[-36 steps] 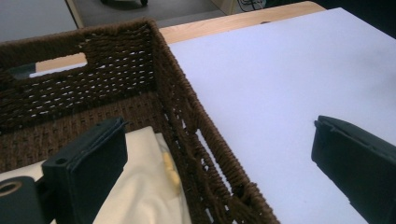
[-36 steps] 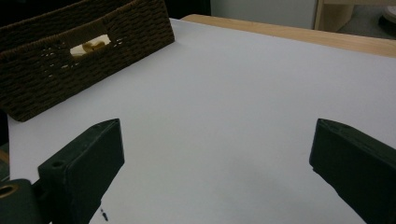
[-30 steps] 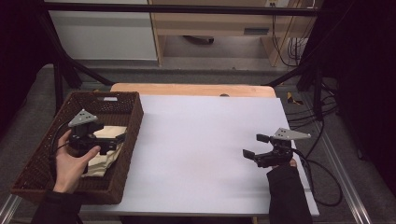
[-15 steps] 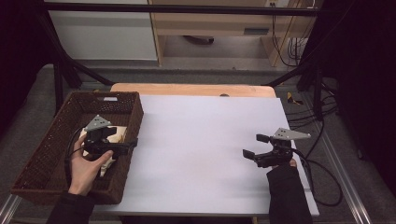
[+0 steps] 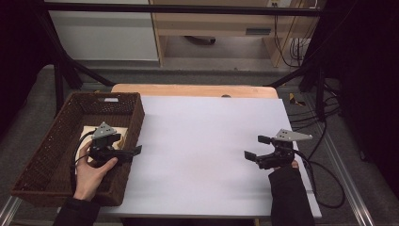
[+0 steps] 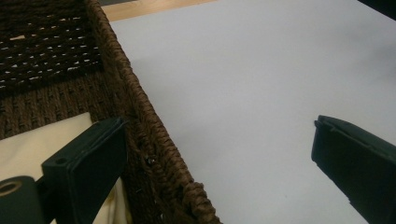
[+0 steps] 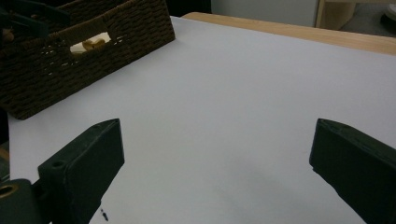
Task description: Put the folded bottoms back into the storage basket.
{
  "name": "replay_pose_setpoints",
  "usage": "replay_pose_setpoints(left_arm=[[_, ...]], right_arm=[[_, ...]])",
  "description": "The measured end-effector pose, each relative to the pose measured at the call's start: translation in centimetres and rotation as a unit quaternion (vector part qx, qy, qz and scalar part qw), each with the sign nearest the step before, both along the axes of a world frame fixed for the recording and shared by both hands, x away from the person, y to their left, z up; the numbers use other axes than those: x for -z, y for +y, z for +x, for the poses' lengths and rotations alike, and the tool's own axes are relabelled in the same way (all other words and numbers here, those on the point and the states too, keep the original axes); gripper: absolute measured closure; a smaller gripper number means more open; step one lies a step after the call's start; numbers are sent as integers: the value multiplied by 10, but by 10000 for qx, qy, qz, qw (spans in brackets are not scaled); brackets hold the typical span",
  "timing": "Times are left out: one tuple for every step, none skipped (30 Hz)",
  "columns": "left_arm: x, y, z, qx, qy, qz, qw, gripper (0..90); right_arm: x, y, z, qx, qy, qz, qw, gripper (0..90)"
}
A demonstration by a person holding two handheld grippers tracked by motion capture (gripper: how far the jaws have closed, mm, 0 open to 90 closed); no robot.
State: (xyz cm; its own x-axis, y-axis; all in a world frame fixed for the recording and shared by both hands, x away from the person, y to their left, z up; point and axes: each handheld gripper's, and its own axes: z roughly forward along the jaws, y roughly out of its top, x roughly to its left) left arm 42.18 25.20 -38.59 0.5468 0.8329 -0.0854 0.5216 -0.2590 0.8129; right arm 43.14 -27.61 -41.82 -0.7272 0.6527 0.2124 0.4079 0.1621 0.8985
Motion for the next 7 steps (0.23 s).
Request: replay_pose_setpoints(left_arm=[[1, 0, 0, 2, -13, 12, 10000, 33], [1, 0, 0, 12, -7, 13, 10000, 33], [2, 0, 0, 10, 0, 12, 10000, 33], [2, 0, -1, 7, -6, 17, 10000, 33], [2, 0, 0, 8, -4, 18, 10000, 33], [2, 0, 0, 6, -5, 22, 10000, 33], [3, 0, 0, 11, -2, 33, 10000, 33]], right_arm=[[0, 0, 0, 1, -2, 3, 10000, 33], [0, 0, 0, -1, -5, 7, 10000, 33], [0, 0, 0, -3, -7, 7, 10000, 33], [0, 0, 0, 4, -3, 8, 10000, 33], [0, 0, 0, -3, 2, 5, 10000, 33], [0, 0, 0, -9, 7, 3, 10000, 33], [0, 0, 0, -10, 5, 10, 10000, 33]])
